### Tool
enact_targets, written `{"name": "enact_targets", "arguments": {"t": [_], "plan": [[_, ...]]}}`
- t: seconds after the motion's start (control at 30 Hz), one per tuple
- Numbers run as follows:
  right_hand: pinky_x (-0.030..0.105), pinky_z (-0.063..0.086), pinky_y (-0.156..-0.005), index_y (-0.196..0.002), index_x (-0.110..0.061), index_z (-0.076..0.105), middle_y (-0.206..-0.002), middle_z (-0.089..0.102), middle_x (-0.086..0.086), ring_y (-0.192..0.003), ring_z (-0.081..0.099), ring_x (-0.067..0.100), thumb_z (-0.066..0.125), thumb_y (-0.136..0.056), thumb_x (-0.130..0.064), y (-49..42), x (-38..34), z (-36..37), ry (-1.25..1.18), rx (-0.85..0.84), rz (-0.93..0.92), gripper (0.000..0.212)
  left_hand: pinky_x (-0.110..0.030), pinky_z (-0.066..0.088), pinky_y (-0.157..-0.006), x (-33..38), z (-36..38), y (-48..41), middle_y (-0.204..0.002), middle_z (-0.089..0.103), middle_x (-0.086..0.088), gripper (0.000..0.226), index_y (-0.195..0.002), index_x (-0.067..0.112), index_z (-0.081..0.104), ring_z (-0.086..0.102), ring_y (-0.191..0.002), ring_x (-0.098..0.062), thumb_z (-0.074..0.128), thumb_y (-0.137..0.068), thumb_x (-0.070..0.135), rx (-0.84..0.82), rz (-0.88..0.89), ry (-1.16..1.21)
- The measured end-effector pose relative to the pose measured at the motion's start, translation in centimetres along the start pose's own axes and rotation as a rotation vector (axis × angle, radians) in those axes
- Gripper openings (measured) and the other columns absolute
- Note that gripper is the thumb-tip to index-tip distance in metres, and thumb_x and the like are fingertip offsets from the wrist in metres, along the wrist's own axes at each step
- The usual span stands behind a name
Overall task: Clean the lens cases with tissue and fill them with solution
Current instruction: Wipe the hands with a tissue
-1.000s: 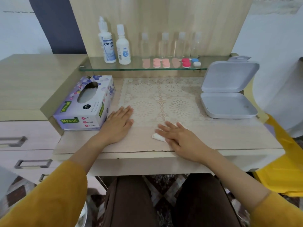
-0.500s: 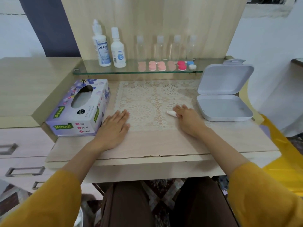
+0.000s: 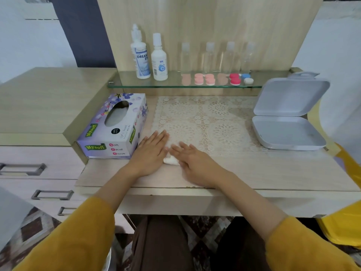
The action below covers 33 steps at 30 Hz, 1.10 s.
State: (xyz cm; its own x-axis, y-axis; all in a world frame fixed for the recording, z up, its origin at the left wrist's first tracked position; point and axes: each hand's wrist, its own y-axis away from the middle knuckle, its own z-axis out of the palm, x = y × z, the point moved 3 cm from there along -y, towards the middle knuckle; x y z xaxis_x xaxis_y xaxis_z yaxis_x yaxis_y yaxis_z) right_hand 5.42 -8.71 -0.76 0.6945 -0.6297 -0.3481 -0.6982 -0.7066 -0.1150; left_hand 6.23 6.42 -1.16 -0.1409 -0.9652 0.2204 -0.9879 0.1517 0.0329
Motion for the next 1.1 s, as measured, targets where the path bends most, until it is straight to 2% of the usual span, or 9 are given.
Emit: {"name": "enact_targets", "arguments": {"t": [0.23,0.4,0.53,0.63,0.7,0.77,0.9,1.0,1.1], "plan": [[0.020,0.008,-0.114,-0.137,-0.017,0.043,-0.145,0.036,-0.004,-0.138,0.017,0.007,0.039,-0.096,-0.008,4.6,1.5,-1.0,-0.127,0.003,-0.105,0.042,-0.028,-0.004,-0.114,0.0,-0.1,0.0,-0.156,-0.001,0.007,0.049,-0.147,0.020,0.005,-0.004,-0.142,-0.009,0.019,-0.101,0.029,0.031,0.001,0.015],[0.025,0.026,-0.111,-0.126,-0.014,0.056,-0.139,0.045,0.000,-0.128,0.031,0.002,0.047,-0.091,-0.001,6.5,2.9,-2.9,-0.141,0.130,-0.009,0.038,-0.023,0.002,-0.114,0.0,-0.1,0.5,-0.154,0.016,0.004,0.047,-0.145,0.017,0.024,0.008,-0.142,-0.009,0.031,-0.100,0.029,0.128,0.019,0.169],[0.026,0.034,-0.102,-0.109,-0.008,0.067,-0.140,0.045,0.009,-0.123,0.048,0.021,0.054,-0.088,-0.003,6.9,3.8,-4.4,-0.090,0.213,0.120,0.025,-0.019,0.011,-0.109,0.1,-0.4,1.1,-0.149,0.031,0.004,0.042,-0.138,0.016,0.040,0.019,-0.140,-0.009,0.041,-0.097,0.025,0.200,-0.006,0.279],[0.024,0.036,-0.090,-0.097,0.003,0.068,-0.120,0.059,0.017,-0.107,0.058,0.033,0.057,-0.084,0.002,6.2,3.9,-5.3,-0.072,0.321,0.182,0.017,-0.017,0.017,-0.107,0.5,-1.1,2.1,-0.144,0.041,0.001,0.036,-0.130,0.014,0.052,0.031,-0.135,-0.010,0.047,-0.095,0.021,0.221,-0.022,0.364],[0.022,0.038,-0.081,-0.094,0.003,0.069,-0.102,0.065,0.016,-0.090,0.062,0.032,0.060,-0.082,0.003,5.5,2.9,-5.8,-0.092,0.391,0.170,0.015,-0.007,0.022,-0.100,0.9,-1.7,3.3,-0.137,0.049,0.000,0.031,-0.123,0.013,0.058,0.042,-0.126,-0.009,0.049,-0.094,0.018,0.232,-0.009,0.412],[0.015,0.034,-0.075,-0.098,-0.001,0.070,-0.095,0.067,0.013,-0.086,0.062,0.029,0.062,-0.084,-0.003,4.5,1.2,-5.8,-0.092,0.393,0.134,0.017,0.004,0.027,-0.086,0.8,-2.6,5.2,-0.126,0.058,0.001,0.027,-0.117,0.013,0.063,0.050,-0.111,-0.005,0.050,-0.094,0.018,0.251,-0.019,0.456],[0.020,0.036,-0.074,-0.106,-0.011,0.069,-0.097,0.069,0.009,-0.089,0.061,0.025,0.058,-0.089,-0.016,2.2,-3.4,-4.2,-0.120,0.316,0.037,0.021,-0.011,0.040,-0.079,-0.9,-4.0,10.1,-0.104,0.066,0.006,0.022,-0.105,0.017,0.069,0.058,-0.093,-0.007,0.053,-0.092,0.023,0.320,-0.147,0.519],[0.035,0.046,-0.081,-0.105,-0.016,0.070,-0.100,0.070,0.008,-0.093,0.061,0.026,0.058,-0.089,-0.020,0.4,-7.7,-1.7,-0.174,0.263,-0.038,0.020,-0.005,0.037,-0.068,-3.3,-4.1,15.0,-0.088,0.066,0.010,0.017,-0.096,0.019,0.071,0.056,-0.078,0.001,0.055,-0.091,0.022,0.387,-0.263,0.542],[0.037,0.049,-0.080,-0.099,-0.018,0.072,-0.097,0.072,0.006,-0.090,0.064,0.026,0.059,-0.086,-0.022,-0.9,-12.4,1.3,-0.252,0.206,-0.123,0.019,-0.009,0.039,-0.067,-6.7,-2.6,20.3,-0.089,0.068,0.006,0.016,-0.096,0.021,0.069,0.058,-0.078,-0.005,0.055,-0.091,0.025,0.378,-0.429,0.511]]}}
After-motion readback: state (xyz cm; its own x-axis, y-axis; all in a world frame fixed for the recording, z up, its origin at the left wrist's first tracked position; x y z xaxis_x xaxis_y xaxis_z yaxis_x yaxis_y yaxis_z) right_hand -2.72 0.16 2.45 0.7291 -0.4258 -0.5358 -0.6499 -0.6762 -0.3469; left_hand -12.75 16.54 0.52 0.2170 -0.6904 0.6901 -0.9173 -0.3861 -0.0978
